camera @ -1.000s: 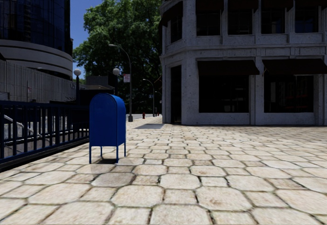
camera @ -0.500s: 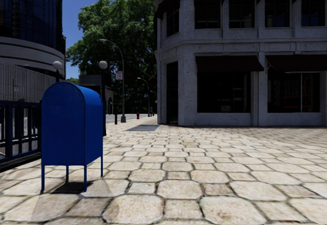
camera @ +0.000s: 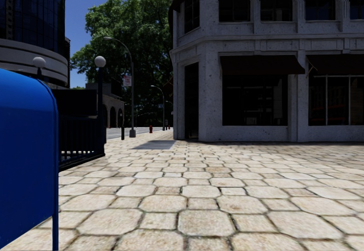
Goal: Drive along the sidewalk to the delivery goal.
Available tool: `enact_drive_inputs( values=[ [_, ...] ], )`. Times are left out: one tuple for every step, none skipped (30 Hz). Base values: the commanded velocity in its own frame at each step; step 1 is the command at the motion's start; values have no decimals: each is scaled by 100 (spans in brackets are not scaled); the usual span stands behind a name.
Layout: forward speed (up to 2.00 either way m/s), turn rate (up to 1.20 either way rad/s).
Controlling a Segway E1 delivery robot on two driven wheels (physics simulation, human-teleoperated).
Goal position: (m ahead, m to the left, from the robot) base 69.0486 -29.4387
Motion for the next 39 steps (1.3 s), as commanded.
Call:
enact_drive_inputs(
  values=[
    [200, 0],
    [200, 0],
    [200, 0],
    [200, 0],
    [200, 0],
    [200, 0],
    [200, 0],
    [200, 0],
    [200, 0],
    [200, 5],
    [200, 5],
    [200, 9],
    [200, 16],
    [200, 20],
    [200, 22],
    [200, 25],
    [200, 27],
    [200, 31],
    [200, 34],
    [200, 34],
    [200, 35],
    [200, 35],
    [200, 35],
    [200, 35],
    [200, 35],
    [200, 35],
    [200, 35],
    [200, 35],
    [200, 35],
    [200, 35],
    [200, 35],
    [200, 35],
    [200, 25],
    [200, 7],
    [200, 0],
    [200, 0],
    [200, 0],
    [200, 0],
    [200, 0]
  ],
)
